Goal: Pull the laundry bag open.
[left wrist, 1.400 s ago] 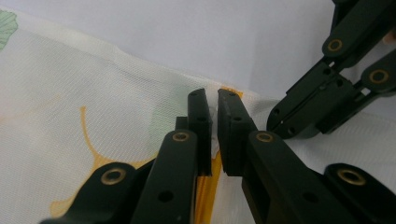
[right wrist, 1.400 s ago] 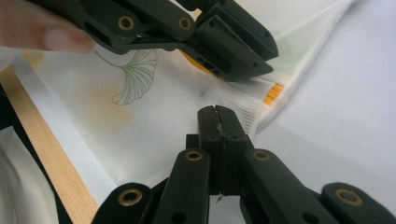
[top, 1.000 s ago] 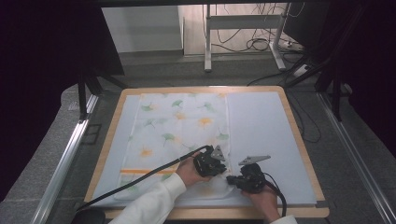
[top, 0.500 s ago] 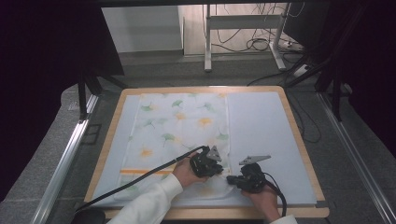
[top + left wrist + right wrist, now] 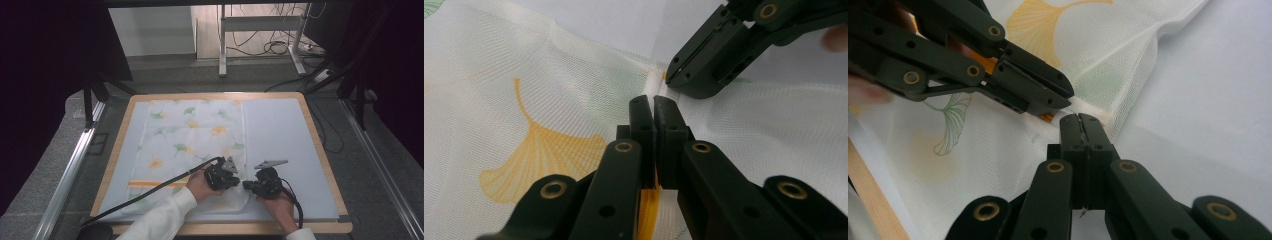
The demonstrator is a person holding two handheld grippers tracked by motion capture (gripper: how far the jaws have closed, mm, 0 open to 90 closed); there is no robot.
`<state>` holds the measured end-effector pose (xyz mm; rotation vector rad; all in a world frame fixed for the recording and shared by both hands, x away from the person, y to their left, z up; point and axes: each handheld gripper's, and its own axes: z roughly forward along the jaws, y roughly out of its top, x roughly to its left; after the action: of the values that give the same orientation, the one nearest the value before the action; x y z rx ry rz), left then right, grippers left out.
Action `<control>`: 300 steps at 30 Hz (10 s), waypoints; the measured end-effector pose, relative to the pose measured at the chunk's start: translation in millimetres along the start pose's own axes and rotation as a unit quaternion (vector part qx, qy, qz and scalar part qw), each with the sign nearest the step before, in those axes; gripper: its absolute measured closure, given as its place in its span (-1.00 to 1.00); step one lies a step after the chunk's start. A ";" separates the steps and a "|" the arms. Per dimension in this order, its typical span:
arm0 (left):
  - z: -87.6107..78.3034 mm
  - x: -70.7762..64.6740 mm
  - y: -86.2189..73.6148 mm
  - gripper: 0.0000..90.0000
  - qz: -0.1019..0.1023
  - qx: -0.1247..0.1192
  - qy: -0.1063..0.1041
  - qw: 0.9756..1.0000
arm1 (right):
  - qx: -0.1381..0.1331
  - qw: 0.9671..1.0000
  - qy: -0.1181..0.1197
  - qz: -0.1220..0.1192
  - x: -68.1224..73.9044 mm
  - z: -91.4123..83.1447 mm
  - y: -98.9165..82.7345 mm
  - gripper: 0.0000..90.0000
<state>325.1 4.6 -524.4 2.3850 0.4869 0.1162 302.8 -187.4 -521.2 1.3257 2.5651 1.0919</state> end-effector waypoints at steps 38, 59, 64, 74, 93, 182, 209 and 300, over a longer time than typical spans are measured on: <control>-12.5 5.2 -9.3 1.00 -0.021 0.017 -0.001 1.000 | -0.004 0.998 0.044 0.041 -13.8 2.4 -2.0 1.00; -28.8 11.2 -28.5 1.00 -0.026 0.022 0.008 0.999 | -0.005 0.998 0.042 0.036 -13.0 2.2 -2.5 1.00; -31.3 10.8 -31.1 1.00 -0.024 0.025 0.011 0.999 | -0.006 0.998 0.042 0.036 -12.9 2.1 -2.8 1.00; -37.5 13.5 -39.8 1.00 -0.031 0.021 0.012 0.999 | -0.007 0.998 0.044 0.036 -13.3 2.2 -3.3 1.00; -42.8 15.2 -46.3 1.00 -0.036 0.022 0.014 0.999 | -0.007 0.998 0.045 0.037 -13.6 2.2 -3.7 1.00; -83.3 31.5 -91.6 1.00 -0.062 0.040 0.052 0.996 | -0.010 0.999 0.030 0.025 -9.0 10.3 5.7 1.00; -91.8 30.3 -102.8 1.00 -0.072 0.034 0.053 0.995 | -0.009 0.999 0.031 0.023 -9.4 10.3 5.6 1.00; -184.4 54.7 -218.4 1.00 -0.206 0.027 0.120 0.971 | -0.009 0.999 0.026 0.016 -8.0 9.9 5.2 1.00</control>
<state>268.1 290.0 -529.4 2.2786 1.1000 0.2049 314.9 -185.7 -527.4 1.3579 2.5713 1.1682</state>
